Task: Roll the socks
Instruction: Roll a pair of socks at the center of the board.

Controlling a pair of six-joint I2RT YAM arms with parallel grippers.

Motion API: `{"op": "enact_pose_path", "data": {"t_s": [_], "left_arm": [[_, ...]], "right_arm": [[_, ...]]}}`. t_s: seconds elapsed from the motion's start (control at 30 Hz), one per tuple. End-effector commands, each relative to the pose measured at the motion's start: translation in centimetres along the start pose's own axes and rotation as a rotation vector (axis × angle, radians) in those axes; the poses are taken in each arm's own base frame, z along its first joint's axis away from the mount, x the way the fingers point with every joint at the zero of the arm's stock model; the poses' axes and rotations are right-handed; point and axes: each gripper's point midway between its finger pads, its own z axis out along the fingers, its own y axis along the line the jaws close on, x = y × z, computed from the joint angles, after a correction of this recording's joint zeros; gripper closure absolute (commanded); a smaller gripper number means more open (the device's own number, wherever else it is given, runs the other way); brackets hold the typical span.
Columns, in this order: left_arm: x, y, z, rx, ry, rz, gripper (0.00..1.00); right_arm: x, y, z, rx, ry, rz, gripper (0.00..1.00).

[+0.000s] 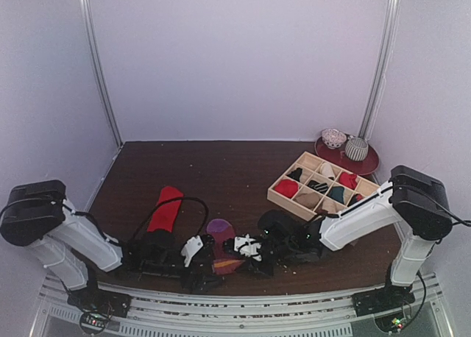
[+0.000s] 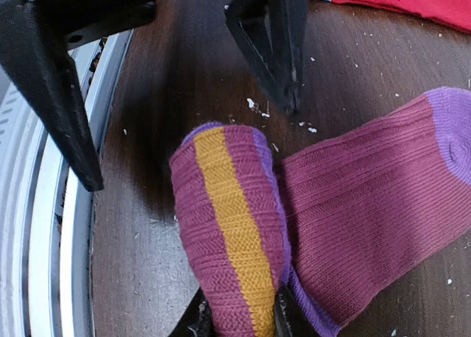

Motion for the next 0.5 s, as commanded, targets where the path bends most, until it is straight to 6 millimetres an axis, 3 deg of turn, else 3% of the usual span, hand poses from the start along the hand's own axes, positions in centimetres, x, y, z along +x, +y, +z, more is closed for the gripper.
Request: {"op": "enact_pose_path", "data": {"t_s": [0.0,0.1,0.2,0.47], "left_arm": [[-3.7,0.7,-2.5,-0.144,-0.137,0.244,0.04],[-5.4,0.3,-3.5,-0.169,-0.219,0.351,0.02],[-5.8,-0.5,-3.5,-0.139,-0.248,0.409,0.05],[-1.4,-0.7,-0.7,-0.086,-0.108,0.396,0.24]], "right_arm": [[5.8,4.3,0.3,-0.255,0.251,0.285,0.77],[5.6,4.8,0.8,-0.306,0.309,0.384,0.77],[5.7,4.9,1.3,-0.335,0.357,0.489,0.77],[5.3,3.9,1.5,-0.343,0.375,0.602,0.77]]}}
